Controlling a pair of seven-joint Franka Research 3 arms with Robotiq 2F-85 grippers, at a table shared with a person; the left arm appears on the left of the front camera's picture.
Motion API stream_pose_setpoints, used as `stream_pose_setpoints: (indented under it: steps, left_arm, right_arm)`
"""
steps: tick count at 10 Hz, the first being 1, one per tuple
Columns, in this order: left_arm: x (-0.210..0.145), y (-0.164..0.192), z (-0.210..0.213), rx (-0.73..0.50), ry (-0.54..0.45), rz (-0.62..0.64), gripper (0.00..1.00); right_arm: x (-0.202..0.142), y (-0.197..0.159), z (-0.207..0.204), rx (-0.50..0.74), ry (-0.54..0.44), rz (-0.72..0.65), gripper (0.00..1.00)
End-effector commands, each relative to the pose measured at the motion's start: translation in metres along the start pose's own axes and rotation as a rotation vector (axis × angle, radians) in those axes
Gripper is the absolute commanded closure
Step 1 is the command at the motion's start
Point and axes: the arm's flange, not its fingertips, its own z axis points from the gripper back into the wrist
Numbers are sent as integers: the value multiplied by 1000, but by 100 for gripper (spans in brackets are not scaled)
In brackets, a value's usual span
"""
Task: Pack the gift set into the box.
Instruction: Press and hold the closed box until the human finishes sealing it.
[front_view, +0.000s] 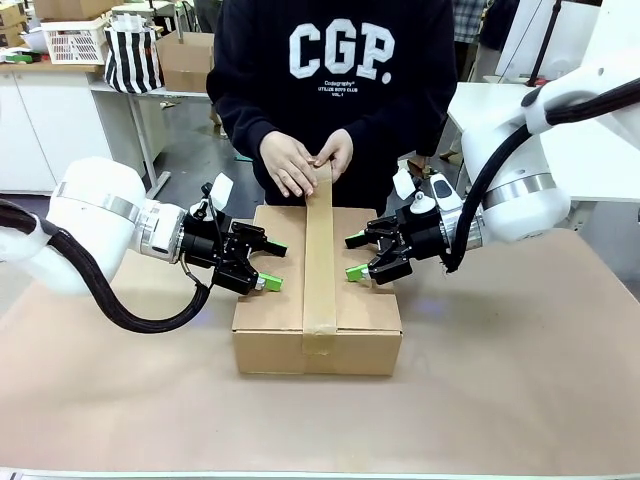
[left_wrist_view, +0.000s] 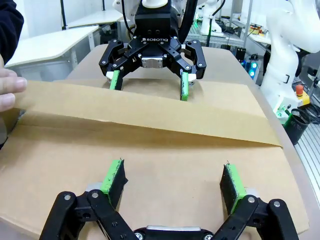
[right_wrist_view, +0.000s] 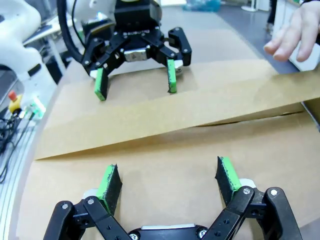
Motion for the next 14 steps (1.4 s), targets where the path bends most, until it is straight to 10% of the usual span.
stream_pose_setpoints:
  steps: [1,14]
  left_arm:
    - [-3,-1,1,-4,-6,8,0]
    - [-3,-1,1,-4,-6,8,0]
  right_arm:
    - [-2,0,0,-3,3,2,0]
    - [-2,0,0,-3,3,2,0]
